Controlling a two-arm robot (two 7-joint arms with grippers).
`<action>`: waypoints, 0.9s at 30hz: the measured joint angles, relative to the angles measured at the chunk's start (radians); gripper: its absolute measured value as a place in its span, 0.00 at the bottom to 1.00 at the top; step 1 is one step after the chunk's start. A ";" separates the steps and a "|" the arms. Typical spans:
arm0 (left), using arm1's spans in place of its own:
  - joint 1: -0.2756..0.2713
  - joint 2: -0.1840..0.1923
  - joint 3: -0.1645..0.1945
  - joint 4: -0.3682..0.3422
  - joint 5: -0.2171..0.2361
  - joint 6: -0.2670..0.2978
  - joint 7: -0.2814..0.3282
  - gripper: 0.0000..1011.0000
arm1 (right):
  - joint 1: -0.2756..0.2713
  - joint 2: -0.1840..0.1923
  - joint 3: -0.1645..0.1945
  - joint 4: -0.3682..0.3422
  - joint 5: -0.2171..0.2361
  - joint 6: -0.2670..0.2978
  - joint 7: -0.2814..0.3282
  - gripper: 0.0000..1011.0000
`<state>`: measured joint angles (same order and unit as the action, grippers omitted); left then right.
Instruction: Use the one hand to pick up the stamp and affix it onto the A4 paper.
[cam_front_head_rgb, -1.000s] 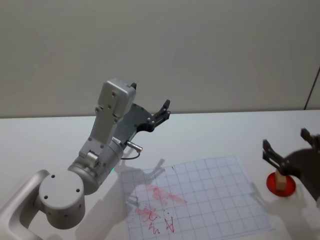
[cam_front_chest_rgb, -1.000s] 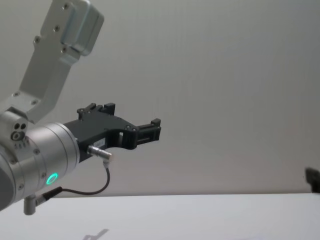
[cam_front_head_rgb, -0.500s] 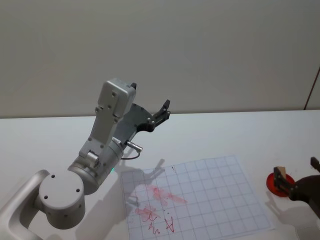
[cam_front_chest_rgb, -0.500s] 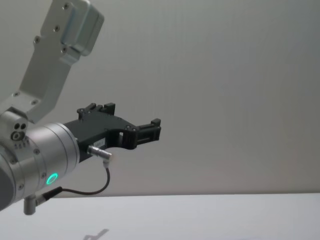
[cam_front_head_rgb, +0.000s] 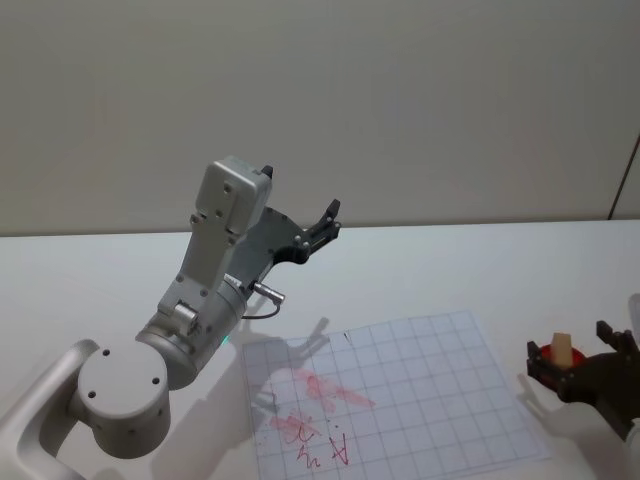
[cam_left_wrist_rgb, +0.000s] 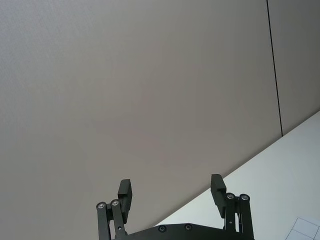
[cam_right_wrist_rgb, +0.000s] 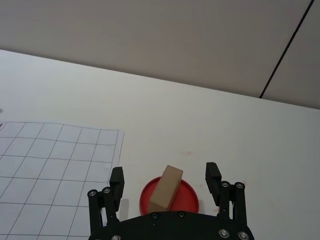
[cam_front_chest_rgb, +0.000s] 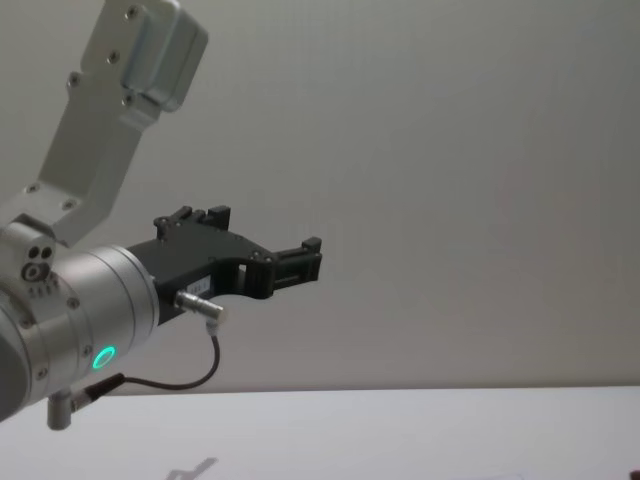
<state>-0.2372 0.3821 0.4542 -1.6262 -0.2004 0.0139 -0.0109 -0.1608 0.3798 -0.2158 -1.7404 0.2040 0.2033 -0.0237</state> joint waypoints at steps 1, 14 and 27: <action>0.000 0.000 0.000 0.000 0.000 0.000 0.000 0.99 | 0.004 -0.003 -0.001 0.005 -0.001 0.002 0.003 0.99; 0.000 0.000 0.000 0.000 0.000 0.000 0.000 0.99 | 0.047 -0.038 -0.007 0.049 -0.015 0.038 0.011 0.99; 0.000 0.000 0.000 0.000 0.000 0.000 0.000 0.99 | 0.051 -0.054 -0.004 0.054 -0.017 0.060 -0.022 0.99</action>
<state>-0.2372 0.3821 0.4542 -1.6262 -0.2004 0.0139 -0.0109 -0.1098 0.3257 -0.2193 -1.6864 0.1870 0.2634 -0.0459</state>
